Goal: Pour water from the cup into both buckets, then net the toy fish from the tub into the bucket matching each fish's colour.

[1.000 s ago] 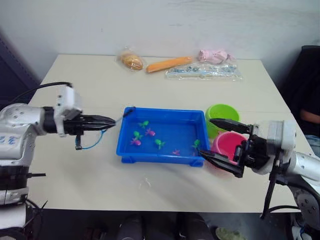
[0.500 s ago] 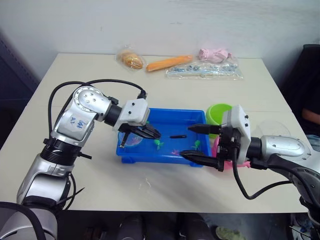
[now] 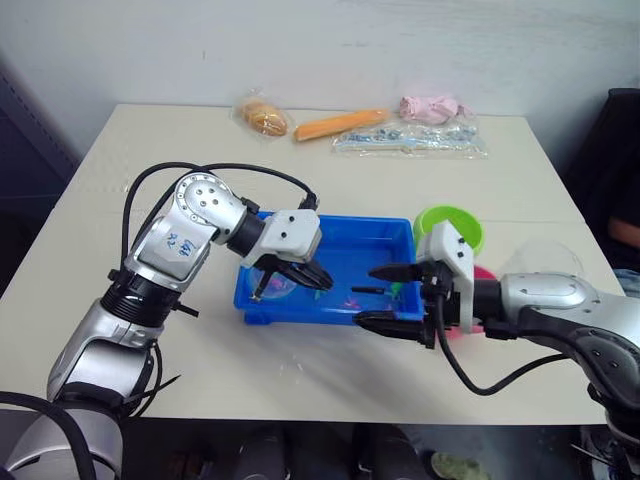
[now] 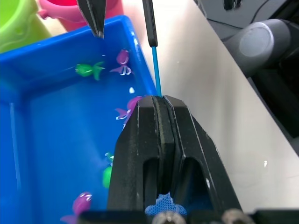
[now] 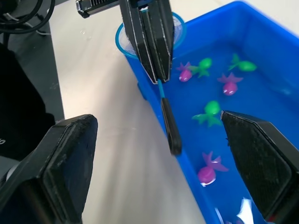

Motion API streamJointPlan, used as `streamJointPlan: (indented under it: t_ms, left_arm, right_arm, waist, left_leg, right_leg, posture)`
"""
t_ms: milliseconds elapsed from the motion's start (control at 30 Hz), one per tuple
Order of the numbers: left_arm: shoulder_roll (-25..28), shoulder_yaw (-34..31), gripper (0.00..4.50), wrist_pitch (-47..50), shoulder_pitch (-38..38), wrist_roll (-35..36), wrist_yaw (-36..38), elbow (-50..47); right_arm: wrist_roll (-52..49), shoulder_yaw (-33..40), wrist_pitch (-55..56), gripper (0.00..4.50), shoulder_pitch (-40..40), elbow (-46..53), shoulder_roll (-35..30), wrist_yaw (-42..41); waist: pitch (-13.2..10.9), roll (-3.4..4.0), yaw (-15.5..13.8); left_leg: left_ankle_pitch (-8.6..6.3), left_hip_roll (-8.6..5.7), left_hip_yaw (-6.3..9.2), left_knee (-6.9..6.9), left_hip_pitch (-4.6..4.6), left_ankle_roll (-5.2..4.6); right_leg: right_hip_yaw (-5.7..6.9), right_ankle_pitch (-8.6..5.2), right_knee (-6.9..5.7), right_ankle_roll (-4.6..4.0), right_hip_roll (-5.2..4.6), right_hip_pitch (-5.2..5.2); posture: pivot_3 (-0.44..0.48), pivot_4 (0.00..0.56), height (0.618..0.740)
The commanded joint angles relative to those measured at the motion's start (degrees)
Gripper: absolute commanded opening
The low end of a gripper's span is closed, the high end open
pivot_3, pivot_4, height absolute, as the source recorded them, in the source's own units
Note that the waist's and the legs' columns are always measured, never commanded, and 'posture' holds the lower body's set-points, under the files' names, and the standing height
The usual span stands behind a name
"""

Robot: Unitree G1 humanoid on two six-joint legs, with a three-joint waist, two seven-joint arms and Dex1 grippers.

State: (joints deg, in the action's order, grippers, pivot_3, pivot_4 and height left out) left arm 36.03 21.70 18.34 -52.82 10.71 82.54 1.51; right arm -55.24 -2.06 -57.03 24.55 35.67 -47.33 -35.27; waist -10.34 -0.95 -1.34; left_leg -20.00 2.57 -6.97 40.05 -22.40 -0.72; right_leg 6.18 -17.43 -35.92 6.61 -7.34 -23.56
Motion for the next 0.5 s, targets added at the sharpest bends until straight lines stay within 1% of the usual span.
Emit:
streamJointPlan:
  t_ms: [33,167,200,233,433,467,500]
  left_arm:
    - [-0.2,-0.2,0.05,0.0,-0.8,-0.2,0.2,-2.3]
    - [0.0,-0.1,0.05,-0.4,-0.7,-0.9,0.2,-2.1]
    - [0.0,-0.1,0.0,-0.4,-0.6,-1.0,0.2,-2.2]
    - [0.0,-0.1,0.0,-0.3,-0.5,-1.0,0.3,-2.2]
    - [-0.6,-0.3,0.0,0.8,0.0,-0.7,-0.5,-3.2]
    - [-0.6,-0.4,0.0,0.9,0.0,-0.7,-0.6,-3.3]
    - [-0.6,-0.6,0.0,1.1,0.2,-0.6,-0.8,-3.4]
  right_arm:
    - [0.2,0.4,-1.2,4.5,1.9,0.3,0.6,1.2]
    - [0.6,0.2,-2.1,4.5,2.8,-0.1,1.8,2.2]
    - [0.7,0.2,-2.3,3.92,3.0,-0.2,2.1,2.3]
    - [0.9,0.1,-2.4,3.63,3.1,-0.3,2.3,2.5]
    - [1.1,-0.3,-4.0,0.49,3.1,-0.3,3.5,2.7]
    - [1.2,-0.3,-4.0,0.05,3.0,-0.2,3.6,2.7]
    - [1.4,-0.3,-4.0,0.05,2.8,-0.2,3.7,2.7]
  waist:
    - [0.0,0.0,0.0]
    - [0.0,0.0,-0.1]
    - [0.0,0.0,-0.1]
    - [0.0,0.0,0.0]
    - [0.0,0.0,0.0]
    - [0.0,0.0,0.0]
    - [0.0,0.0,0.0]
  left_leg:
    - [0.0,0.0,0.0,0.0,0.0,0.0]
    - [0.0,0.0,0.0,0.02,0.0,0.0]
    - [0.0,0.0,0.0,0.02,-0.01,0.0]
    - [0.0,0.0,0.0,0.02,-0.01,0.0]
    - [0.0,0.0,-0.01,0.02,-0.01,0.0]
    - [0.0,0.0,0.0,0.02,-0.01,0.0]
    - [0.0,-0.01,-0.01,0.02,-0.01,0.0]
  right_leg:
    - [0.0,0.0,0.0,0.0,0.0,0.0]
    - [0.0,0.01,0.0,0.02,0.01,0.01]
    - [0.0,0.01,0.0,0.02,0.01,0.01]
    - [0.0,0.01,0.0,0.02,0.01,0.01]
    - [0.0,0.01,0.0,0.02,0.02,0.01]
    - [0.0,0.01,0.0,0.03,0.02,0.01]
    - [-0.01,0.01,0.0,0.03,0.02,0.01]
  posture:
    - [0.0,0.15,0.74]
    - [0.0,0.15,0.74]
    - [0.0,0.15,0.74]
    - [0.0,0.15,0.74]
    - [0.0,0.15,0.74]
    - [0.0,0.15,0.74]
    - [0.0,0.15,0.74]
